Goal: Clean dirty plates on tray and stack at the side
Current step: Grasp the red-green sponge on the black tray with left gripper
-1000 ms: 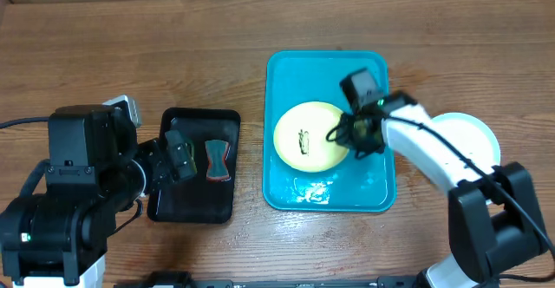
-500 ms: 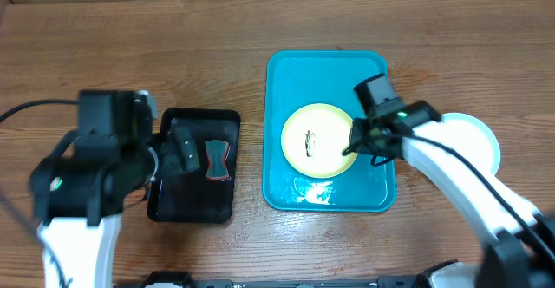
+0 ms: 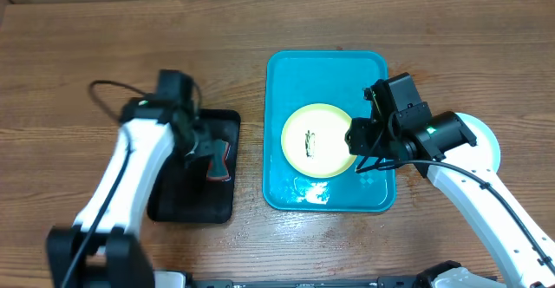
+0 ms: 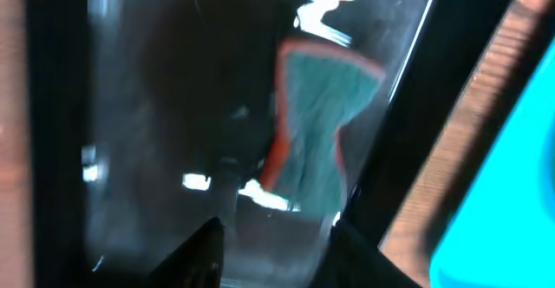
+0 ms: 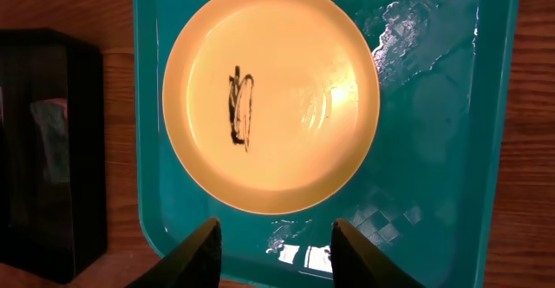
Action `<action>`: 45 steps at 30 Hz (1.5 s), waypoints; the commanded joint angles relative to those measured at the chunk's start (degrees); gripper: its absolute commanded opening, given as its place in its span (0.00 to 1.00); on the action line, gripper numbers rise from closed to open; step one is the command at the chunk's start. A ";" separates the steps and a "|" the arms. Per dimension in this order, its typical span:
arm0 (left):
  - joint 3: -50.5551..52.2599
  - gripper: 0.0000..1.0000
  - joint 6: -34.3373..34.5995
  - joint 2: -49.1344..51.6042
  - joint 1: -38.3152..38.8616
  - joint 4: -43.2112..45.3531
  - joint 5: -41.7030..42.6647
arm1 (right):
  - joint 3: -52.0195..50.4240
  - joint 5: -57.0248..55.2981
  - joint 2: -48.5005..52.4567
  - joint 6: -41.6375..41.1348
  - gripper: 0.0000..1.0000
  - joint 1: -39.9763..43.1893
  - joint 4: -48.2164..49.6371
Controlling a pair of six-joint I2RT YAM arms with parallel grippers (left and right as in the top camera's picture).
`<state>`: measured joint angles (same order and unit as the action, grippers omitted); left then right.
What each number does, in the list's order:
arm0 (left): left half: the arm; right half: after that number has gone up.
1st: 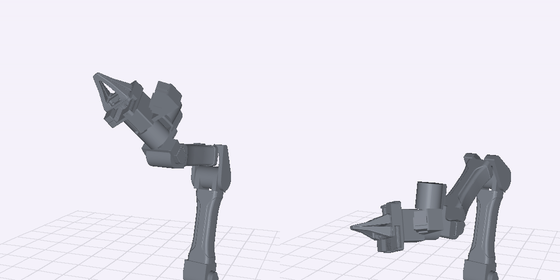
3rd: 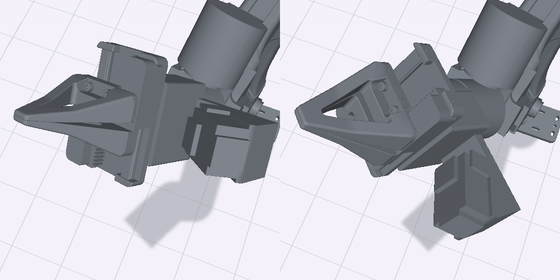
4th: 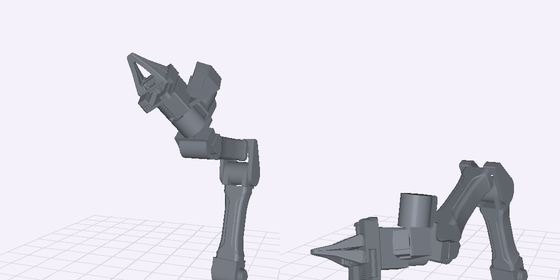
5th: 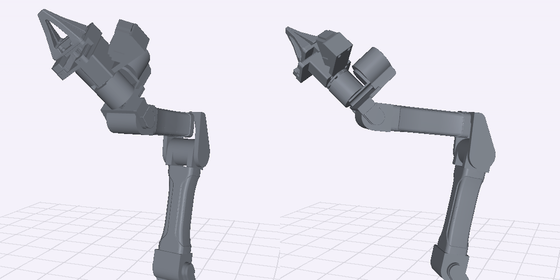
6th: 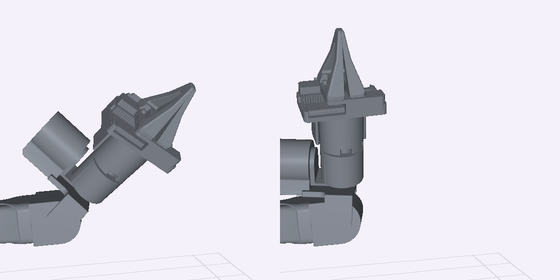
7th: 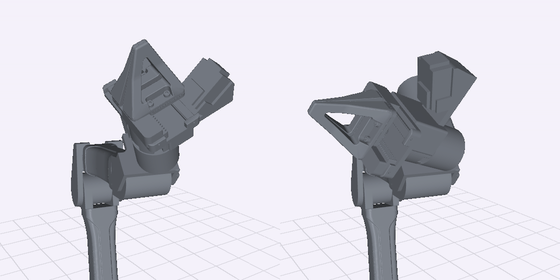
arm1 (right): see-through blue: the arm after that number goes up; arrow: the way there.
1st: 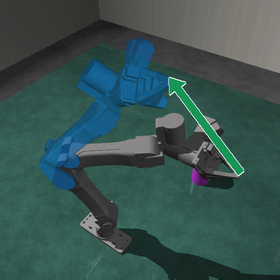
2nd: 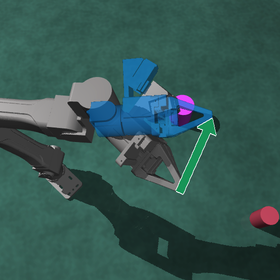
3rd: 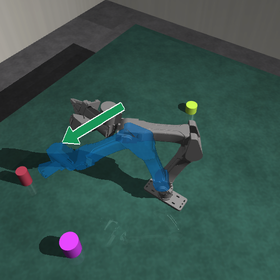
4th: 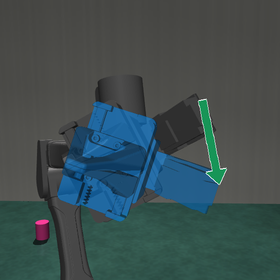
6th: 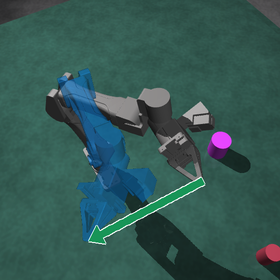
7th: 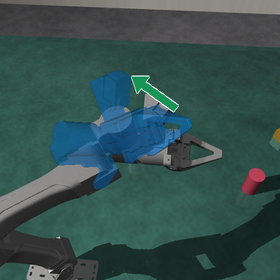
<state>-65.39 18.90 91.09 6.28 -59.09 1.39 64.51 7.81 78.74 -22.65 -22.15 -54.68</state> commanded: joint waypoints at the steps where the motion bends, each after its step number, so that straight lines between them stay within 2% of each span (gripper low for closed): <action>1: 0.42 0.40 0.83 5.51 3.80 3.67 -0.37 | 0.33 1.05 -0.13 0.42 0.43 0.04 0.24; 3: 0.42 0.39 2.64 8.46 5.16 5.49 -2.43 | 0.33 1.05 -0.13 0.39 0.43 0.04 0.26; 5: 0.42 0.34 8.76 11.17 5.40 5.60 -5.86 | 0.33 1.09 -0.13 0.39 0.43 0.04 0.26; 8: 0.42 0.16 11.56 14.47 4.68 6.49 -5.55 | 0.33 1.09 -0.13 0.39 0.43 0.04 0.20; 9: 0.42 0.04 11.54 15.85 4.42 7.06 -4.85 | 0.33 1.09 -0.13 0.39 0.43 0.04 0.11; 17: -1.62 0.04 10.21 17.51 4.17 7.89 -3.10 | 0.33 1.09 -0.13 0.39 0.43 0.04 0.11; 27: -14.40 0.04 7.45 16.63 4.20 -5.68 -1.97 | 0.33 1.09 -0.13 0.39 0.43 0.04 0.09; 28: -14.38 0.09 6.95 16.63 4.20 -5.90 -1.99 | 0.33 1.09 -0.13 0.39 0.43 0.04 0.09; 30: -13.70 0.11 6.60 16.68 4.24 -5.99 -2.01 | 0.33 1.09 -0.13 0.39 0.43 0.04 0.09; 33: -12.48 0.04 6.62 16.70 4.24 -5.97 -2.23 | 0.33 1.09 -0.13 0.39 0.43 0.04 0.07; 40: -7.28 0.04 7.04 16.70 4.24 -2.32 -3.28 | 0.33 1.11 -0.13 0.39 0.43 0.04 -0.15; 41: -6.14 0.06 7.06 16.70 4.26 -1.11 -3.06 | 0.33 1.11 -0.13 0.39 0.43 0.04 -0.15; 45: -1.44 0.24 7.04 16.70 4.35 4.70 -1.33 | 0.33 1.11 -0.13 0.37 0.43 0.04 -0.11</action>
<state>-70.32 26.50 107.63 10.76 -56.93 -1.08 64.51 8.73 78.74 -22.46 -22.15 -55.07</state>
